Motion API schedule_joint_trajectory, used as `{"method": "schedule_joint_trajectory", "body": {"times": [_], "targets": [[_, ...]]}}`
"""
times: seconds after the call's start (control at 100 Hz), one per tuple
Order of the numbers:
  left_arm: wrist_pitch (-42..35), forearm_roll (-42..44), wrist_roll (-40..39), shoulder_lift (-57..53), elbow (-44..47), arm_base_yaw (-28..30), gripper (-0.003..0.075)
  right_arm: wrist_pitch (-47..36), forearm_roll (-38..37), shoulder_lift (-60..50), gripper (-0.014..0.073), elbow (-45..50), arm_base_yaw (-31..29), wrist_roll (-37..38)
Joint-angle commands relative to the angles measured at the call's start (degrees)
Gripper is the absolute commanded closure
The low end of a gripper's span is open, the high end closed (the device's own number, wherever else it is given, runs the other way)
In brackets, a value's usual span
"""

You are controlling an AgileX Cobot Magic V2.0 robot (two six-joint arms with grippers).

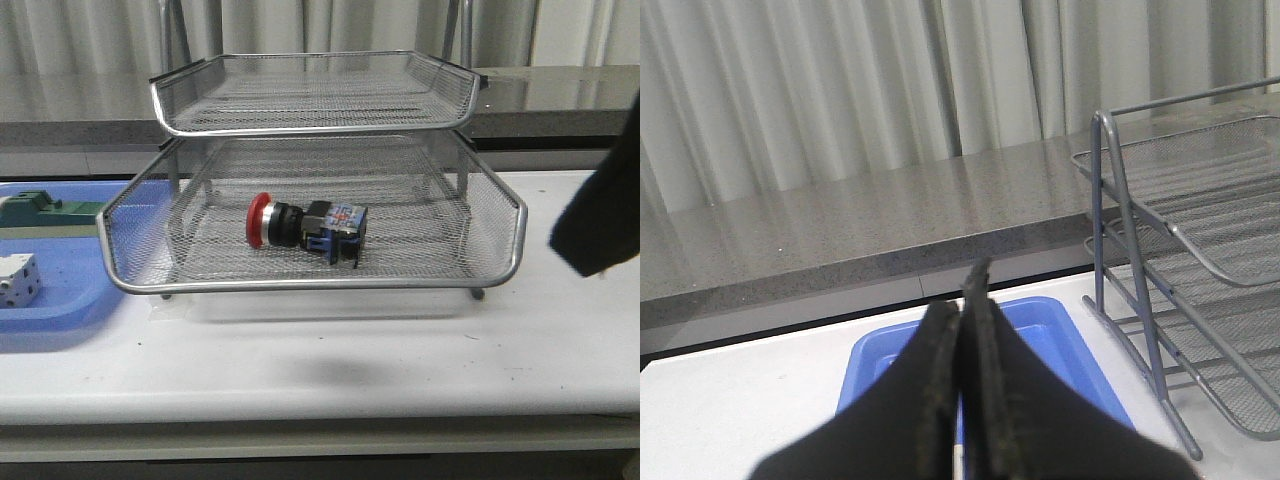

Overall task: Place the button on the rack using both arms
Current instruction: 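Bring the right gripper to the front rim of the pulled-out tier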

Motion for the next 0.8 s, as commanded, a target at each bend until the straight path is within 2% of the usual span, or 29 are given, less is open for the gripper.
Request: {"method": "schedule_joint_trajectory", "body": {"times": [0.0,0.15,0.29,0.56,0.79], "targets": [[-4.4,-0.8,-0.5,0.5,-1.5,0.1,0.0741,-7.8,-0.4,1.7,0.0656,-1.8,4.4,-1.7],[-4.4,-0.8,-0.5,0.5,-1.5,0.1,0.0741,-14.7,-5.7,6.9,0.0651,-1.8,12.1,-1.7],[-4.4,-0.8,-0.5,0.5,-1.5,0.1,0.0741,-20.4,-8.2,11.2,0.0651,-1.8,16.4,-1.7],[-4.4,-0.8,-0.5,0.5,-1.5,0.1,0.0741,-32.1,-10.1,18.1,0.0651,-1.8,17.8,-1.7],[-4.4,-0.8,-0.5,0.5,-1.5,0.1,0.0741,-36.1,-12.1,22.9,0.0651,-1.8,19.0,-1.7]]}}
